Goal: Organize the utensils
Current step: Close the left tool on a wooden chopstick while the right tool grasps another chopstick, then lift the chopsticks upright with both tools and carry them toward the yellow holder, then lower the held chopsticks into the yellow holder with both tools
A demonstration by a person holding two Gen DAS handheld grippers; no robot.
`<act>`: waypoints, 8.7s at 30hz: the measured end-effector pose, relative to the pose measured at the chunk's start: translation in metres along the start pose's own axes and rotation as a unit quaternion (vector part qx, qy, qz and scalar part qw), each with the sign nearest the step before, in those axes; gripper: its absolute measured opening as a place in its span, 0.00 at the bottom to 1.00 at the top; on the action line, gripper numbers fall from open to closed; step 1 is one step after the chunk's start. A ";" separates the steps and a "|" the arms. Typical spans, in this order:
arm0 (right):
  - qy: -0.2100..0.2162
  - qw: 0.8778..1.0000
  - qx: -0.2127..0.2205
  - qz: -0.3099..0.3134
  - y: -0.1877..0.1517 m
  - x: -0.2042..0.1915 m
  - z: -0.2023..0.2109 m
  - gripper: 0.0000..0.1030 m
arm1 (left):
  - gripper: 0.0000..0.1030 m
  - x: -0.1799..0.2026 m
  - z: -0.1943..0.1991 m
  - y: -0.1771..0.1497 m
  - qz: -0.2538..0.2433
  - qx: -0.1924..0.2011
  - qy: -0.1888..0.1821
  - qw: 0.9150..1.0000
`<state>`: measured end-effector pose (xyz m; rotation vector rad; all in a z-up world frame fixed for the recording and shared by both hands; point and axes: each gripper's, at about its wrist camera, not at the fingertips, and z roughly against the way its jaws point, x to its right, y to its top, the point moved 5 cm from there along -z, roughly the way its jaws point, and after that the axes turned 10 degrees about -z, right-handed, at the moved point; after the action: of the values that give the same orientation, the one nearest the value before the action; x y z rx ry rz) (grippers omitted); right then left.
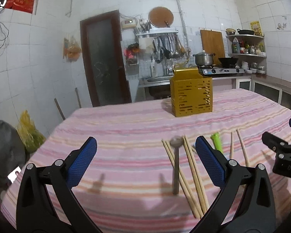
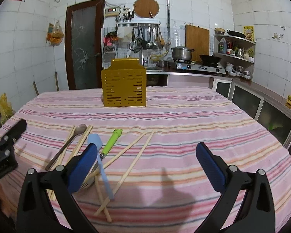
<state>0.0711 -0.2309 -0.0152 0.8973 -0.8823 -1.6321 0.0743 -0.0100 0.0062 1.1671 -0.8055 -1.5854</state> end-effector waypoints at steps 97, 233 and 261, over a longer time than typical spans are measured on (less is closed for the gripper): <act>0.002 0.995 -0.038 -0.097 0.089 0.005 -0.098 0.06 | 0.04 -0.005 -0.124 0.080 0.073 -0.090 -0.092 0.989; 0.027 0.998 -0.001 -0.056 0.208 0.024 -0.188 0.05 | 0.49 -0.015 -0.370 0.055 0.082 -0.271 -0.094 0.954; -0.005 0.998 -0.002 -0.058 0.222 0.023 -0.247 0.05 | 0.04 -0.032 -0.364 0.102 0.104 -0.180 -0.089 0.974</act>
<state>0.3794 -0.3261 0.0667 0.9546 -0.8462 -1.7385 0.4534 0.0011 -0.0095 0.6670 -0.6919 -1.5928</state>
